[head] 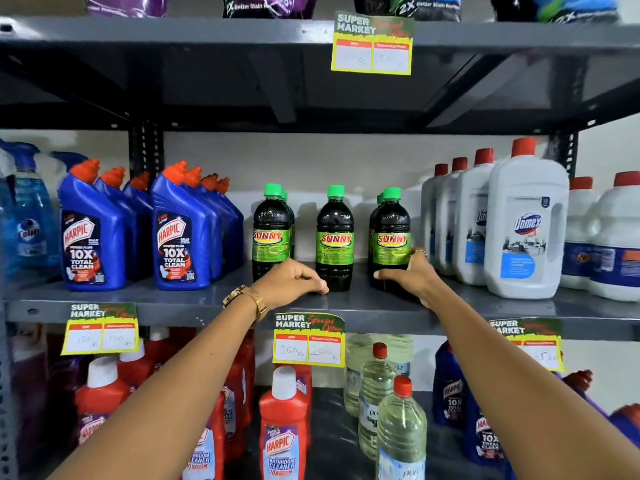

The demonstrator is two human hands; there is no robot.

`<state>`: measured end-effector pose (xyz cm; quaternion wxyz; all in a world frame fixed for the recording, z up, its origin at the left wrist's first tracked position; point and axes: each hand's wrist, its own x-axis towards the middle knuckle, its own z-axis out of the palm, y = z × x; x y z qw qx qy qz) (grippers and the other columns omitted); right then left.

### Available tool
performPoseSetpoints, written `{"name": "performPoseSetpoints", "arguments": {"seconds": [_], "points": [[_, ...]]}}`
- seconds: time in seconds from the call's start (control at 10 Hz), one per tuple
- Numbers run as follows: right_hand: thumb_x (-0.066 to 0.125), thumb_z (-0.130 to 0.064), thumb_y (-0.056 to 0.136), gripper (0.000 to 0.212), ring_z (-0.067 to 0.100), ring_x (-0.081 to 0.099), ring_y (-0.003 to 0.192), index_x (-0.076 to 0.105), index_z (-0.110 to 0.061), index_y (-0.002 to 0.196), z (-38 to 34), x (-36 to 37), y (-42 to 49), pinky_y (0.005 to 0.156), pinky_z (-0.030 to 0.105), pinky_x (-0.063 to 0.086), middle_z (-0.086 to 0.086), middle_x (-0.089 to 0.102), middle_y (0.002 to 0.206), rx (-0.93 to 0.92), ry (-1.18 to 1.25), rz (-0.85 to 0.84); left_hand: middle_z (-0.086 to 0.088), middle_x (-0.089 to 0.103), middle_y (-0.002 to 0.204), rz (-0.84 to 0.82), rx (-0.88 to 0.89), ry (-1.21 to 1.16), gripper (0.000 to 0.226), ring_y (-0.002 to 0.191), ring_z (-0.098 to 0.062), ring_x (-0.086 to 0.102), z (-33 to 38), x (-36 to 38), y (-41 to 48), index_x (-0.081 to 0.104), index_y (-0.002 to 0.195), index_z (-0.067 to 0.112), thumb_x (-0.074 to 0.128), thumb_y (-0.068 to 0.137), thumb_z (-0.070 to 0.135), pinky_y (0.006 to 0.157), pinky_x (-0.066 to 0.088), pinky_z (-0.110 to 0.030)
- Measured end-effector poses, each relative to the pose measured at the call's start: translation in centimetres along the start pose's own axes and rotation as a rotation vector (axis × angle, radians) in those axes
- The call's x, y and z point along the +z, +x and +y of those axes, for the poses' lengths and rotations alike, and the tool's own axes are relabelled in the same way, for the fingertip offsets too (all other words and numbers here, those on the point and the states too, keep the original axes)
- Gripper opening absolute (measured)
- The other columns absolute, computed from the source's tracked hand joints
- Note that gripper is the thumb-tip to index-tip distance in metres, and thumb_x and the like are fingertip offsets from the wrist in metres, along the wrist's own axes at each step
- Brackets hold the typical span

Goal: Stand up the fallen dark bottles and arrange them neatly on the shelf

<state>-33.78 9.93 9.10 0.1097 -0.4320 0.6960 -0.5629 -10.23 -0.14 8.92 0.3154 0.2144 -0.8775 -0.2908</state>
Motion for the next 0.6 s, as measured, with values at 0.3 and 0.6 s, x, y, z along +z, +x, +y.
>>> {"name": "performPoseSetpoints", "arguments": {"seconds": [0.3,0.6], "points": [[0.083,-0.014,0.074,0.079,0.021,0.047,0.104,0.034,-0.001,0.135,0.0,-0.2,0.0,0.086,0.030,0.040,0.017,0.053,0.133,-0.003,-0.009,0.029,0.006,0.076,0.099,0.006,-0.025,-0.013,0.017,0.099,-0.004,0.066,0.1,0.1,-0.2,0.078,0.093,0.015,0.064,0.091,0.023,0.094,0.045,-0.019],[0.090,-0.035,0.064,0.122,0.034,0.037,0.142,0.013,0.000,0.153,-0.6,-0.4,-1.0,0.114,0.041,0.035,0.021,0.036,0.154,-0.088,0.040,0.187,0.001,0.076,0.097,0.099,0.056,0.052,0.015,0.092,-0.008,0.068,0.3,0.4,-0.5,0.077,0.093,0.014,0.065,0.090,0.022,0.092,0.051,-0.029]]}}
